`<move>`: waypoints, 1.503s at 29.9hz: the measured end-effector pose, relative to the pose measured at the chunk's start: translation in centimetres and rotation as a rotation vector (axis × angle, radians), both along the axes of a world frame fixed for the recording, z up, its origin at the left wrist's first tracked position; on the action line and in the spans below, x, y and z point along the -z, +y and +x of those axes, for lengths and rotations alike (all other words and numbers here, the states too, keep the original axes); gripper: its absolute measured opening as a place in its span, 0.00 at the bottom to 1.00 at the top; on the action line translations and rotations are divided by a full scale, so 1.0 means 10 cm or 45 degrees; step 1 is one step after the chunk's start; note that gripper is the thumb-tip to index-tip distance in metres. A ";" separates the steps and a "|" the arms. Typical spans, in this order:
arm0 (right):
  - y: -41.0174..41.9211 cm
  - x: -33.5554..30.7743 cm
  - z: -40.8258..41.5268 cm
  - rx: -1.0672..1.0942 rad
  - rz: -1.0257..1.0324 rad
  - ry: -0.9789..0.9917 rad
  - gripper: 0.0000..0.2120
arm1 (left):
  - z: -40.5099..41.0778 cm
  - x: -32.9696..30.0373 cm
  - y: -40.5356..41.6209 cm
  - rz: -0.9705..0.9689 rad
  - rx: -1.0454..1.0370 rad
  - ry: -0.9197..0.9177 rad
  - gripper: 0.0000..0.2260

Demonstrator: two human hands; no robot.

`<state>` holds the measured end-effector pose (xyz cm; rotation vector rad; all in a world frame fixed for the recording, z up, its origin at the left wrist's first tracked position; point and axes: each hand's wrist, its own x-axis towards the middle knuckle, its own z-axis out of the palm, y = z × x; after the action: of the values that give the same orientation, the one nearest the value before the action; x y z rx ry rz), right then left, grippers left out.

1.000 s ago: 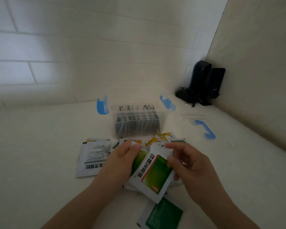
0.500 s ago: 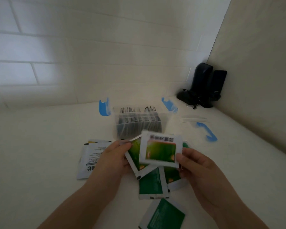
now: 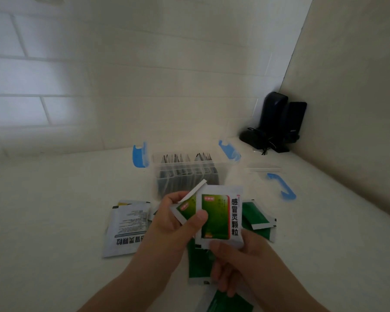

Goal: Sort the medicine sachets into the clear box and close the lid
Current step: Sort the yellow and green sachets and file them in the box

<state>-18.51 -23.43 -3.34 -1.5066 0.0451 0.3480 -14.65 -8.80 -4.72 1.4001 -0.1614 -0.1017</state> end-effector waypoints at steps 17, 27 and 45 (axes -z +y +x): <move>-0.04 -0.60 0.32 0.115 -0.924 -0.773 0.10 | 0.08 -0.67 0.20 0.561 0.016 -0.547 0.08; 0.45 -0.94 1.72 0.196 -1.050 -0.974 0.08 | 1.40 -1.00 0.62 1.011 -0.353 -0.851 0.07; 0.23 -0.82 1.34 0.270 -0.984 -1.102 0.05 | 0.92 -0.80 0.70 1.056 -0.298 -0.883 0.08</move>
<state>-5.10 -21.14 4.82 -2.2781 -0.3838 -0.5795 -5.43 -1.81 3.24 2.2290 -0.5727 0.5825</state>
